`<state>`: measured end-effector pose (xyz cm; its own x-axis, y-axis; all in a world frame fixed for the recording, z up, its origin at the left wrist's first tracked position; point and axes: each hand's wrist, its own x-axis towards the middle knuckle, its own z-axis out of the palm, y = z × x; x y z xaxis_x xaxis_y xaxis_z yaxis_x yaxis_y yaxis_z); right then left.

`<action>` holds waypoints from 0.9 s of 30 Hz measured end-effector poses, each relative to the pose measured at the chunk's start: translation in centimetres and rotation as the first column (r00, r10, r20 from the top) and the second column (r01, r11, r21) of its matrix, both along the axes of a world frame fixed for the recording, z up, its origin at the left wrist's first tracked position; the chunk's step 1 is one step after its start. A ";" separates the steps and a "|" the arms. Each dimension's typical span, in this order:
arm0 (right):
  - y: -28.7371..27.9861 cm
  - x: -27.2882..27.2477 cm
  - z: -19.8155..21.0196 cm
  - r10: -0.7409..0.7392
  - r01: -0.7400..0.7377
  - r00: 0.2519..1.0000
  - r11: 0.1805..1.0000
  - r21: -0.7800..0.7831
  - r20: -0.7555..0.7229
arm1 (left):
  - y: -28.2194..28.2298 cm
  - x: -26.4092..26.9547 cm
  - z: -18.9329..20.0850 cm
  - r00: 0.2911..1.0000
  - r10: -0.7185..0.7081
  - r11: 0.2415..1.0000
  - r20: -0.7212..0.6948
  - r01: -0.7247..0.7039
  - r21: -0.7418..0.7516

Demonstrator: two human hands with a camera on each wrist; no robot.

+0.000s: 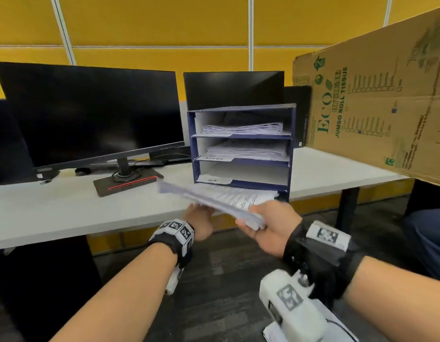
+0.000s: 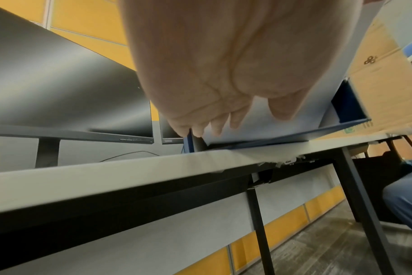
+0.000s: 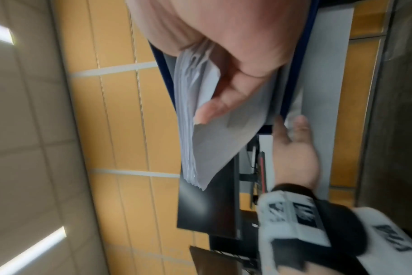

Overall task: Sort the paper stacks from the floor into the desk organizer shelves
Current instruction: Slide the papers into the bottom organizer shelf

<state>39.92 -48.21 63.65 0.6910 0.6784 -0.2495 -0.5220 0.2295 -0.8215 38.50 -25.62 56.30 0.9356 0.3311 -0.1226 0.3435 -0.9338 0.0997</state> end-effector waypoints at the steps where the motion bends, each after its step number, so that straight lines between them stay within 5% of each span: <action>1: -0.5 0.1 1.2 0.010 -0.007 0.999 0.998 0.054 -0.050 | -0.4 0.0 -0.1 0.993 0.057 0.996 0.103 -0.064 0.062; 6: -1.8 0.6 4.4 -0.073 0.092 0.989 0.985 0.149 -0.129 | -2.3 -1.7 1.9 0.987 0.010 0.999 0.158 -0.017 0.045; 16: -2.5 -0.6 3.6 -0.009 0.018 0.997 0.993 0.120 -0.075 | -1.9 1.8 1.1 0.980 0.048 0.998 0.196 -0.054 0.027; 27: -2.2 -1.7 7.2 0.310 -0.313 0.948 0.949 0.037 0.073 | -1.9 5.6 -0.4 0.960 0.050 0.998 0.275 -0.040 -0.040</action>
